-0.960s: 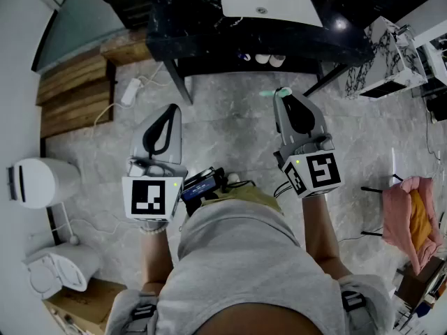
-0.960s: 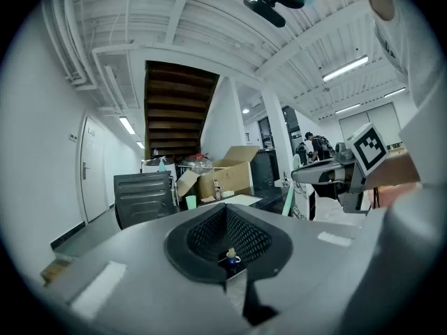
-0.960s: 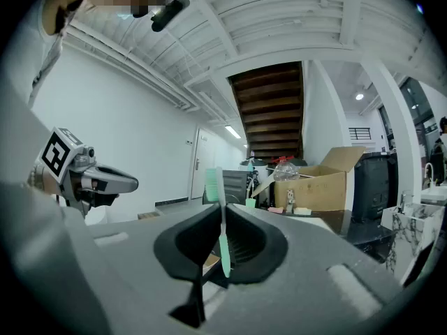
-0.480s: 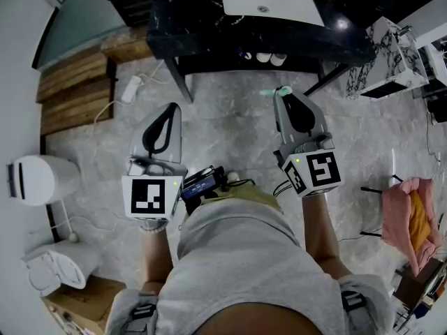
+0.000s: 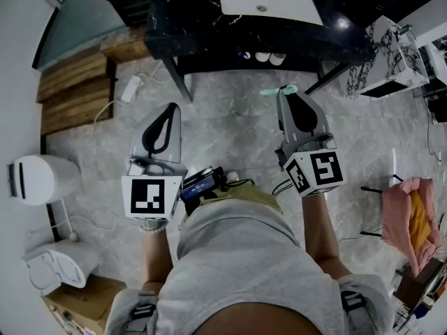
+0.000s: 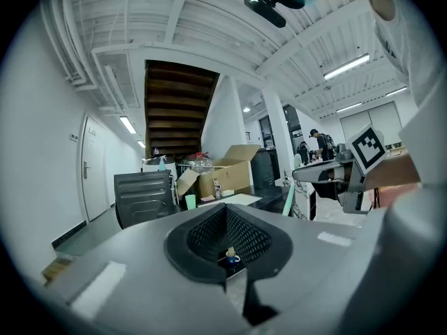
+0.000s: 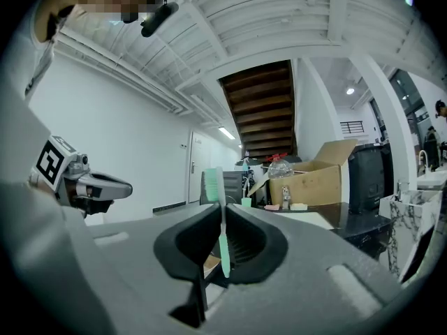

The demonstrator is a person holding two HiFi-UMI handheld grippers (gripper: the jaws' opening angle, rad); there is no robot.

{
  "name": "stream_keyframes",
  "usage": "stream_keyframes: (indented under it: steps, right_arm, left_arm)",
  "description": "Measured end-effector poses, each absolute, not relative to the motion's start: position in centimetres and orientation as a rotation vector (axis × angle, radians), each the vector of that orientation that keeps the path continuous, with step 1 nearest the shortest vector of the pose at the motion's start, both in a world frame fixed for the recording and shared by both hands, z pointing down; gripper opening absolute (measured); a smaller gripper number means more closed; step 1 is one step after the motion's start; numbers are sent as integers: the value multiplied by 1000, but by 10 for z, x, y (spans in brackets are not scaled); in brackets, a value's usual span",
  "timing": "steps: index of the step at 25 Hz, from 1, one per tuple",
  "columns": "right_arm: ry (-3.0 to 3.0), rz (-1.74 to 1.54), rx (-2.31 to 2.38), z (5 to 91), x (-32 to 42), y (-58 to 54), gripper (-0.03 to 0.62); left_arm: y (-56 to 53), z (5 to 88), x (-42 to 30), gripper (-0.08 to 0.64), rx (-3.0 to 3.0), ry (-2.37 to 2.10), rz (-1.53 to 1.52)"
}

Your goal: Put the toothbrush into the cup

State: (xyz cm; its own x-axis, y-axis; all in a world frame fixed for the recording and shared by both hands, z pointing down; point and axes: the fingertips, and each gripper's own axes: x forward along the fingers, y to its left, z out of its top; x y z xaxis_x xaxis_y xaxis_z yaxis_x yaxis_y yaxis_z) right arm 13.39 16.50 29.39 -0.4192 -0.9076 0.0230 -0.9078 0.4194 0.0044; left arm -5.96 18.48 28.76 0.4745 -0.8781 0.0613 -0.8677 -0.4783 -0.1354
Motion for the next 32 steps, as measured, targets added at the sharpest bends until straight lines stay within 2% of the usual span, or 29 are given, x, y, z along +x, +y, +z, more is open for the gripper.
stream_keyframes:
  steps: [19,24,32]
  right_arm:
    - [-2666,15,1631,296,167,170,23]
    - [-2691,-7,1580,301,166,171,23]
    - [-2706,-56,1568,294,174,170,23]
  left_arm:
    - [199,285,-29,9,-2576,1622,-311]
    - [205,284,-19,9,-2558,1621,-205]
    - [206,284,-15,9,-2520,1652,-241]
